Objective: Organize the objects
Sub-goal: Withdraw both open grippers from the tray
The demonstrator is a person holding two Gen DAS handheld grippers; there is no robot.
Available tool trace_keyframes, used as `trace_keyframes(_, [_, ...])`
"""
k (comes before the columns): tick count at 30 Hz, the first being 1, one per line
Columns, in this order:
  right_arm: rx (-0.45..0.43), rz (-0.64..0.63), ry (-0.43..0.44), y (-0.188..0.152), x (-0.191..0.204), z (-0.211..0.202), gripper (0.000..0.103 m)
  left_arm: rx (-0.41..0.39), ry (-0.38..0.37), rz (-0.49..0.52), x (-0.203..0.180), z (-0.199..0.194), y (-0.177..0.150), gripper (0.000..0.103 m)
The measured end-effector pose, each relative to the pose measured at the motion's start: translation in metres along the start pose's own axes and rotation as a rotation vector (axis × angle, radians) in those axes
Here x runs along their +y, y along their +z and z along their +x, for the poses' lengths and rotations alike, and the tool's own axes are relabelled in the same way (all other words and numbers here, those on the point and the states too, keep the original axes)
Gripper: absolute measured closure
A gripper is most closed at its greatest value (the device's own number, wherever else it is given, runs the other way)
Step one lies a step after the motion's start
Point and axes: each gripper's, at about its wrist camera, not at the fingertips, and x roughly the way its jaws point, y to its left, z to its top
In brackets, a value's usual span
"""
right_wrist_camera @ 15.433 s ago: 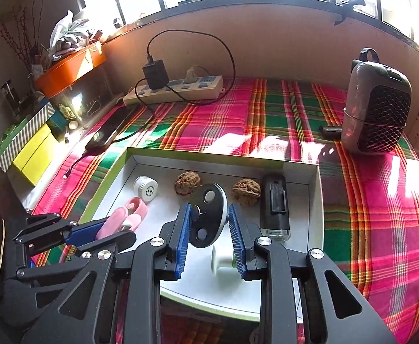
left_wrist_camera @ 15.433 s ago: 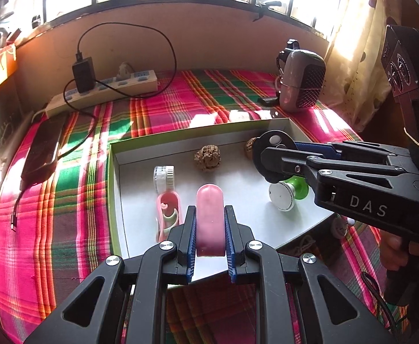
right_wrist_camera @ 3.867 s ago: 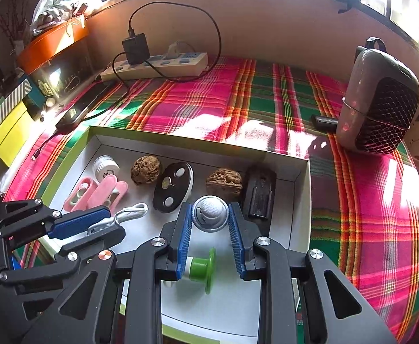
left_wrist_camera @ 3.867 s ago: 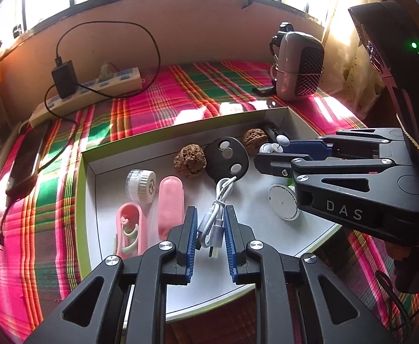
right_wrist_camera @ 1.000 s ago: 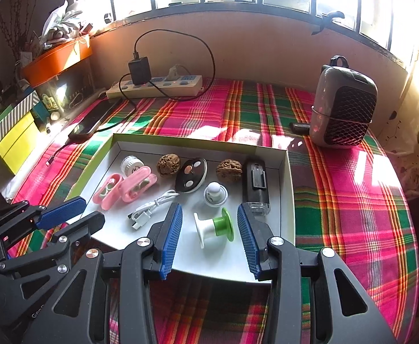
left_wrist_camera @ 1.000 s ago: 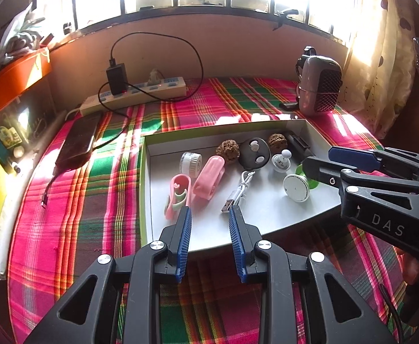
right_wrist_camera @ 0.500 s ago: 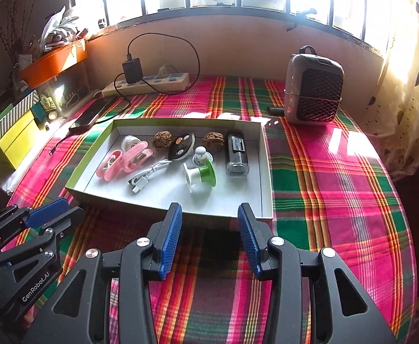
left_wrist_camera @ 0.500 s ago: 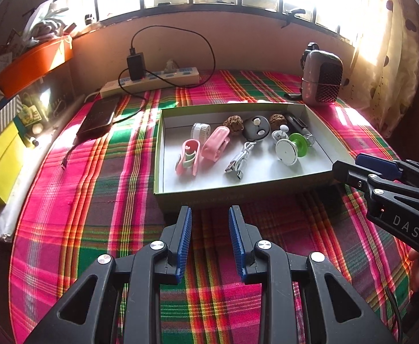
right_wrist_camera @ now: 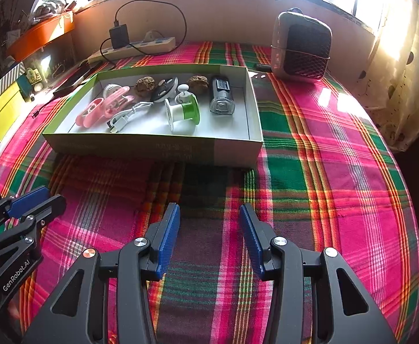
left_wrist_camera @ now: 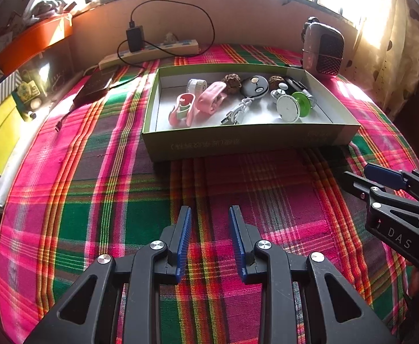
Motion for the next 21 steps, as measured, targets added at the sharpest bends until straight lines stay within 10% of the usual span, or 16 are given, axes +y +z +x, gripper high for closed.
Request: trace_keyframes(21, [-0.020,0.052,-0.022,-0.007,-0.014,0.003,0.041,-0.025,0.035,-0.007,-0.004,0.001,-0.001,0.077])
